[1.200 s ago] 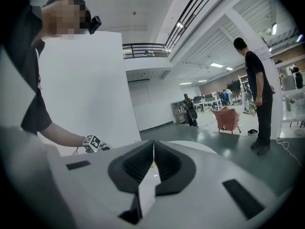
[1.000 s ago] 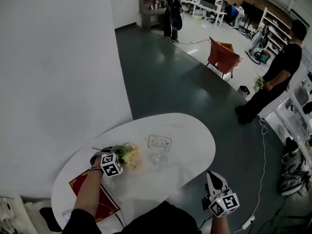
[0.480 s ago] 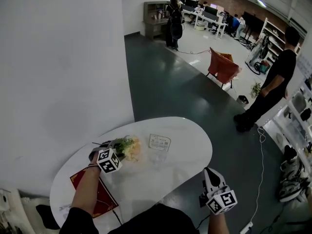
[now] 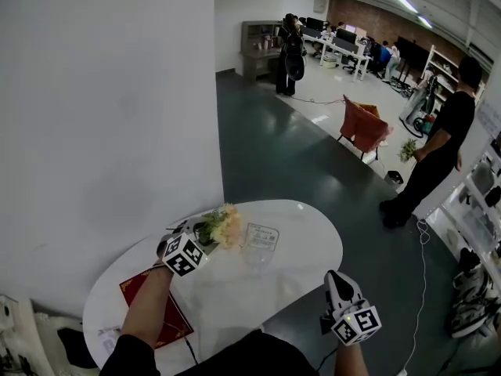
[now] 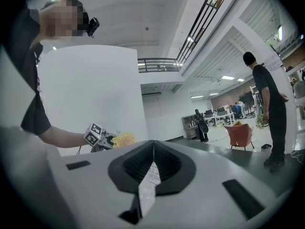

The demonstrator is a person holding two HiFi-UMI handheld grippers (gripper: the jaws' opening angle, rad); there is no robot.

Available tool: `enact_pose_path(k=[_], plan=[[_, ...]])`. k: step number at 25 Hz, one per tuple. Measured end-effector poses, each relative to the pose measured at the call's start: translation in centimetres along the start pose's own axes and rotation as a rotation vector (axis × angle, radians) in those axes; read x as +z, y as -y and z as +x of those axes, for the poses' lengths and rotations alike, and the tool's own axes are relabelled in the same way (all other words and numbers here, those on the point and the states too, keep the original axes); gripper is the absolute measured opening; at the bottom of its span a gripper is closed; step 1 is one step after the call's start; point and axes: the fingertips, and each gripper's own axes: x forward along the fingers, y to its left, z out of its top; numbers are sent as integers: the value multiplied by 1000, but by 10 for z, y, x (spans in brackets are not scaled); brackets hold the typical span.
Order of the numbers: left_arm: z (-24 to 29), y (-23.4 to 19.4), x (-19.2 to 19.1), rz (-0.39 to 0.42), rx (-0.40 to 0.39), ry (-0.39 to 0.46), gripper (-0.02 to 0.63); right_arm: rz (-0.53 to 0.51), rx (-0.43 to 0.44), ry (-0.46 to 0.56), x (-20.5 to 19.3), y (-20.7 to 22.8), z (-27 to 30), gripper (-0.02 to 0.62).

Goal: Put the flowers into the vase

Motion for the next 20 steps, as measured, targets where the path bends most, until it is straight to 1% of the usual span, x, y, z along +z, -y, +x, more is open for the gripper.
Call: enact_pose_path(k=[6,10,12,15,20], plan=[[-10,-4,34,-69,23,111,209,-9,7,16,4,-3,0,23],[-11,-1,60,-56,19,171,209,-14,-10,27,9,4,-5,23],[-12,1,76,-63,11,216,209,-14,-20,37,11,6,-7,23],[-15,2,100,-108,4,306,209,-8,-34,47,11,9,-8,23],[-26,7,145,-187,-37,489,209,2,-48,51,11,15,-11,23]])
